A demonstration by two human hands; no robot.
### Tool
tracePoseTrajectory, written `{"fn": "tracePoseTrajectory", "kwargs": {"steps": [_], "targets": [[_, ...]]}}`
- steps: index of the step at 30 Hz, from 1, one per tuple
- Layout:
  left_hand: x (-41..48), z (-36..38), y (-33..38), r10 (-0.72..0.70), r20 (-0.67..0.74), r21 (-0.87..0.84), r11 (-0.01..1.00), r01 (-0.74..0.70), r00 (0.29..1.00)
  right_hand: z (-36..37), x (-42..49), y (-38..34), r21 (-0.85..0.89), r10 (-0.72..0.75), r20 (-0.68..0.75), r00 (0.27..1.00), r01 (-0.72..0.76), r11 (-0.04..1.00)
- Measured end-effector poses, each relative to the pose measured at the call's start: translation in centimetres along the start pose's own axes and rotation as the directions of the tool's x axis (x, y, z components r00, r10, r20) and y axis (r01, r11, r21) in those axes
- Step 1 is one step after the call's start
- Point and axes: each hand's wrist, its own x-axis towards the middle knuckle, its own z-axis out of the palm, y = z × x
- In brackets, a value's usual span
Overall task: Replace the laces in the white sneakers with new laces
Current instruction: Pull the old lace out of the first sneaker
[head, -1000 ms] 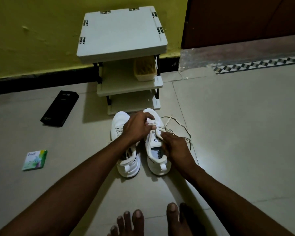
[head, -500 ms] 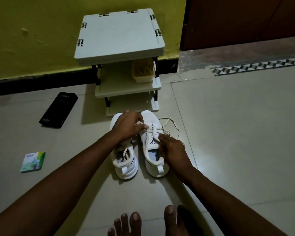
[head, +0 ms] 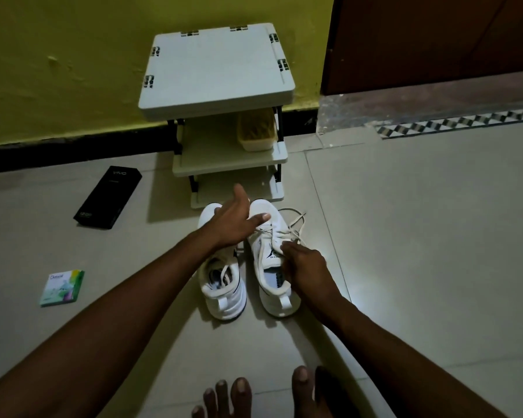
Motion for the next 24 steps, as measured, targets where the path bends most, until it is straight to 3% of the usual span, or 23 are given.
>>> {"fn": "tracePoseTrajectory", "kwargs": {"steps": [8,13,16,19,21,23,24], "targets": [[0.8,2.3,-1.0,0.084,0.004,0.213,0.973,-0.083,0.996,0.0,0.3,0.0,-0.072,0.010,0.039,0.999,-0.007,0.997],[1.3,2.1,-0.7,0.195,0.052,0.130,0.971,-0.200,0.979,-0.1,0.3,-0.2,-0.084,-0.003,0.019,1.000,0.004,0.996],[1.4,1.8,0.1,0.253,0.085,0.304,0.915,-0.267,0.964,-0.1,0.3,-0.3,-0.090,-0.009,0.018,1.000,0.010,0.996],[2.0,1.8,0.6,0.208,0.218,0.446,0.848,-0.286,0.954,-0.2,0.2,-0.4,-0.068,-0.015,-0.004,1.000,0.014,0.998],[2.2,1.7,1.3,0.116,0.286,0.436,0.868,-0.237,0.951,-0.3,0.1,-0.5,-0.088,-0.013,0.001,1.000,0.014,0.996],[2.0,1.4,1.9,0.090,0.237,0.452,0.871,-0.191,0.967,-0.3,0.2,-0.5,-0.104,0.001,0.032,0.999,0.002,0.995],[2.0,1.2,2.3,0.101,0.113,0.468,0.872,-0.143,0.988,-0.4,0.2,-0.6,-0.097,0.015,0.044,0.999,-0.011,0.995]]}}
